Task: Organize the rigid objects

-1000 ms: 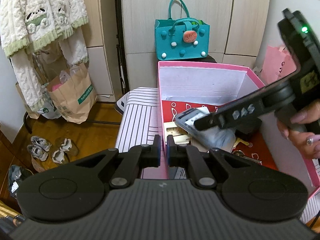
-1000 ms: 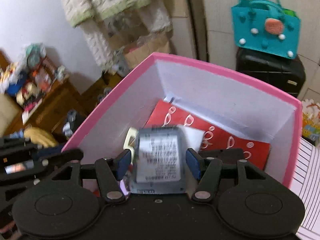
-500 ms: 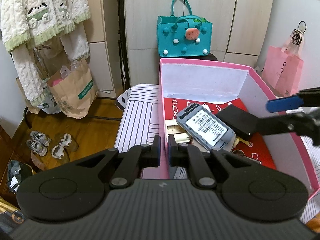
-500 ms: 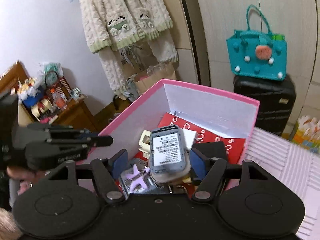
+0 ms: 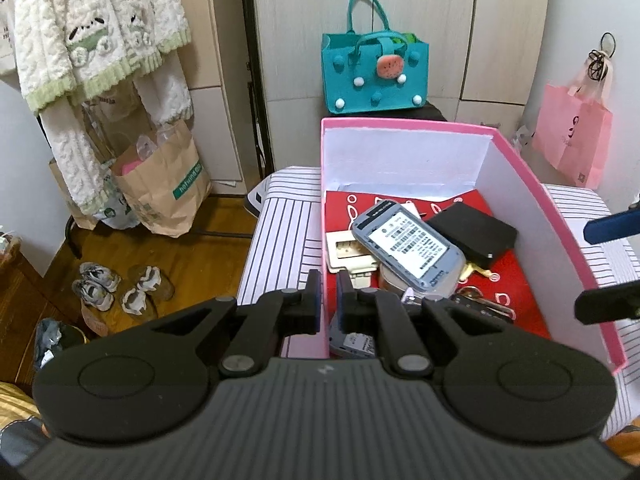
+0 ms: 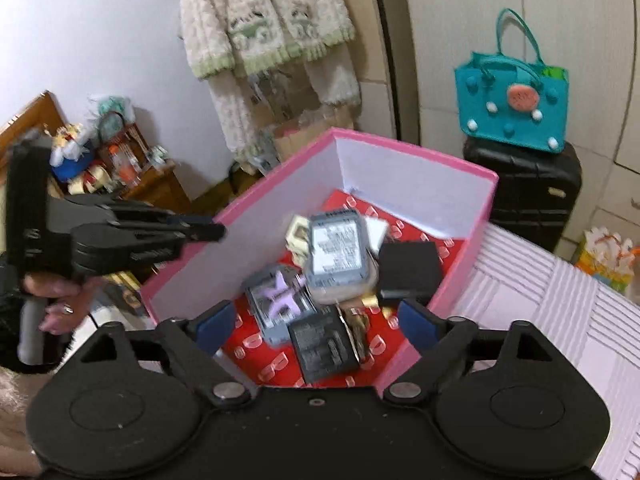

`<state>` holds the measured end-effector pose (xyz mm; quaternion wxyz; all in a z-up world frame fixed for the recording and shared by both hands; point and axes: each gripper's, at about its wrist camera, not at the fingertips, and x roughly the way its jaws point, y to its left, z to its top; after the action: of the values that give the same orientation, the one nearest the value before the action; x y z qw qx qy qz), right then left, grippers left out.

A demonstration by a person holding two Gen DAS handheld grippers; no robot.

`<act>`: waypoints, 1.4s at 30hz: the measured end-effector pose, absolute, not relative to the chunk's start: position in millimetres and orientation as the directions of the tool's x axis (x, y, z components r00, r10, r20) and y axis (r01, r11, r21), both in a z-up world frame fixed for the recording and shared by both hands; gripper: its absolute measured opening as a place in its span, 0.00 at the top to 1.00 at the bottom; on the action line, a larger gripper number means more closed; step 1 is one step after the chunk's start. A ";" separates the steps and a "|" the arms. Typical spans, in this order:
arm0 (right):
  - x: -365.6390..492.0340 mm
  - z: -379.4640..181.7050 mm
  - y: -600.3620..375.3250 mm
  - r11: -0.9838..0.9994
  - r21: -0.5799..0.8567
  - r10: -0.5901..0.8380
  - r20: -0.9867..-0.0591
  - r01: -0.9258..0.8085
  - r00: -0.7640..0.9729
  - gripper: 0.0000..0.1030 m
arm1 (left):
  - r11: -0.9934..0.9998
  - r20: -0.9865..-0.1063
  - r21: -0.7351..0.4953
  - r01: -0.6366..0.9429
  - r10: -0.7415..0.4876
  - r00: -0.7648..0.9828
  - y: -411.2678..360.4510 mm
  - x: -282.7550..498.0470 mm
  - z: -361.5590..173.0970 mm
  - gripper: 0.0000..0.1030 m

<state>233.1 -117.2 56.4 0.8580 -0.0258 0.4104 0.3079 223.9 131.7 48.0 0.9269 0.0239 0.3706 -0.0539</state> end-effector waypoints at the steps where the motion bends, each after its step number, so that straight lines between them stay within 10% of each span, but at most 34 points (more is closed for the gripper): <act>1: 230.8 55.5 -117.0 0.813 0.192 0.491 -0.732 -0.549 0.472 0.10 | 0.993 -0.682 0.008 0.114 -0.078 0.727 130.6 219.4 50.9 0.92; 17: 181.6 59.9 -154.2 0.872 0.084 0.411 -0.660 -0.482 0.629 0.09 | 0.981 -0.680 -0.052 0.188 -0.173 0.712 106.8 158.2 85.7 0.91; 42: 79.3 74.5 -214.9 0.981 -0.010 0.160 -0.528 -0.195 0.834 0.09 | 0.979 -0.660 -0.075 0.189 -0.191 0.727 35.9 103.7 73.8 0.59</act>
<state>79.3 -214.9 74.5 0.9571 -0.0319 0.2727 0.0928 103.7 35.9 73.8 0.9292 -0.0013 0.3551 -0.1021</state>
